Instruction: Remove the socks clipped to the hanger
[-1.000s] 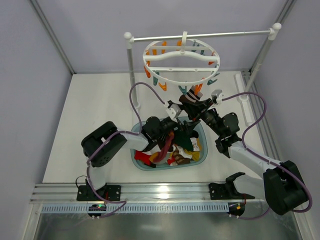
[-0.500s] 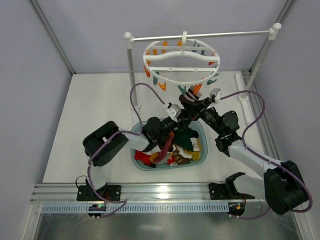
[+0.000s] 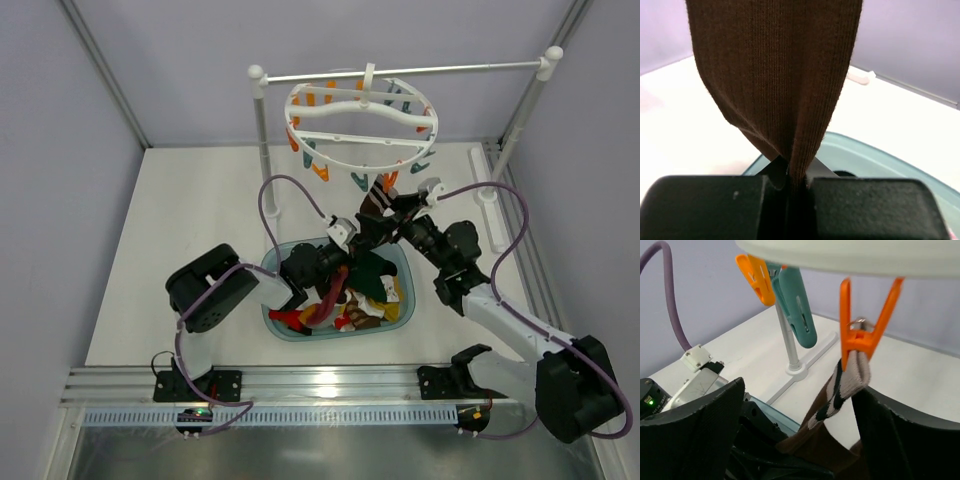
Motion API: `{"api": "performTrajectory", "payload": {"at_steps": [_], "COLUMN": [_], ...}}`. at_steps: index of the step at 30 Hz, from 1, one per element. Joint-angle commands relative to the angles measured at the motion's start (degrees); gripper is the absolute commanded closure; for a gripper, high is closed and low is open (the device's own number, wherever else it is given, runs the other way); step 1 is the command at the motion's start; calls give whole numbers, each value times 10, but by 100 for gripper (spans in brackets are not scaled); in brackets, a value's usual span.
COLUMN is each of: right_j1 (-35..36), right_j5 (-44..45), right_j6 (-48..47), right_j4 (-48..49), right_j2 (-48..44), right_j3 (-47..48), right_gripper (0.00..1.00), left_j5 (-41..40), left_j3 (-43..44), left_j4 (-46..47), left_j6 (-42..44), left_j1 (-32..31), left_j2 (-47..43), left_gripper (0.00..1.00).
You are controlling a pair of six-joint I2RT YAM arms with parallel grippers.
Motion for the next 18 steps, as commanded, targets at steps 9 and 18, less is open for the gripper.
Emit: {"api": "performTrajectory", "payload": {"at_steps": [9,18], "right_j1": [4,4], "right_j5": [98,103], "right_j6": [-35,-27], "right_j4": [-25,-1], "right_j2": [-148,-83], "right_j3": [-46,-17], "right_gripper": [9,8], "left_j5": [-17,-21], "left_j3": [-43,-72], "left_j4": [146,130], "left_j6": [6,20], "left_j1": [0,1], "left_j2": [-30,-54], "left_gripper": [100,100]}}
